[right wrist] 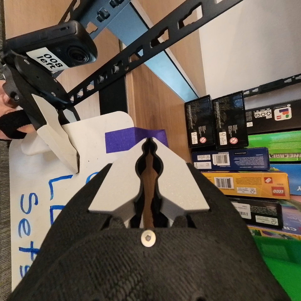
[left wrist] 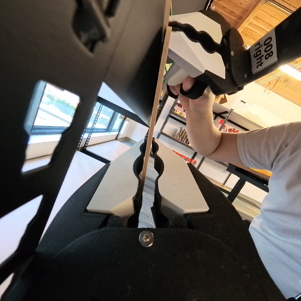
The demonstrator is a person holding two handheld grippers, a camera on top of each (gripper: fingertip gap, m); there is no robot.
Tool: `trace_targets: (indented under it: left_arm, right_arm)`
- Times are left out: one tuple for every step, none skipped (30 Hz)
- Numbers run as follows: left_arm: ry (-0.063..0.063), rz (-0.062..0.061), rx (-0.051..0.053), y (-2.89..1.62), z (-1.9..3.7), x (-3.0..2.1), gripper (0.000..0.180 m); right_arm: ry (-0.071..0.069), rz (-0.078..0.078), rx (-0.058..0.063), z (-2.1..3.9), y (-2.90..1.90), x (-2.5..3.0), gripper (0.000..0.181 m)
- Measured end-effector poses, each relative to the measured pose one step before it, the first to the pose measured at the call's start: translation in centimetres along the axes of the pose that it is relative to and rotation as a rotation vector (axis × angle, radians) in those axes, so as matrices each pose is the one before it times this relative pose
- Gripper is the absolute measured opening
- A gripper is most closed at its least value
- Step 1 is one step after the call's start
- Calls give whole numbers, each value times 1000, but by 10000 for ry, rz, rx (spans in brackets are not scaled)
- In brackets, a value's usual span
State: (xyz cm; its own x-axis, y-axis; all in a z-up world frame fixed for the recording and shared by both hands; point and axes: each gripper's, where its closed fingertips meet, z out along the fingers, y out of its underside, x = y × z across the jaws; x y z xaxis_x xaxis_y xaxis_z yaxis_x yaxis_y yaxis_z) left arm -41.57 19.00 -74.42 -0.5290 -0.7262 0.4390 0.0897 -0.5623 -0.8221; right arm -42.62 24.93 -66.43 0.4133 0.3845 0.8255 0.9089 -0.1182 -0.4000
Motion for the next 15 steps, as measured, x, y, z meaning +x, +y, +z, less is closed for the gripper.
trace_targets:
  left_arm:
    - [1,4,11,-6,4,-6,2]
    - [-1,4,10,-15,-1,2,2]
    - [3,8,7,-10,5,-2,2]
    - [-4,18,11,-3,0,-10,2]
    - [-1,-12,0,-14,0,3,2]
    - [11,-32,-17,6,-8,23,2]
    - [8,-20,-17,-11,-1,19,2]
    - [-5,1,1,-4,8,5,2]
    - [0,-12,-2,-11,-2,5,2]
    - [6,-30,-10,3,-6,9,2]
    - [8,-24,-7,-8,-1,12,2]
    - [-1,-13,2,-15,9,0,2]
    - [0,-34,-1,-10,-9,10,2]
    - [9,-35,16,-40,0,15,2]
    - [-2,-5,46,-120,41,26,1]
  right_arm:
    - [55,-112,-3,21,-67,0,0]
    - [79,-156,-49,33,-39,23,0]
    - [76,-118,-18,40,-79,2,0]
    - [63,-60,-1,56,-61,23,0]
    - [33,-5,0,32,-29,16,0]
    - [-2,63,12,11,-15,3,0]
    - [-40,91,21,5,8,-2,0]
    - [-68,135,49,-15,-2,8,0]
    - [-100,229,68,-16,18,0,0]
    - [-132,301,77,-9,17,5,0]
    - [-174,332,95,-10,7,-21,0]
    - [-204,408,150,-56,-86,-46,0]
    - [-214,422,205,-88,-218,-50,0]
    - [-160,364,197,-151,-256,17,0]
    - [-120,241,169,-170,-250,88,0]
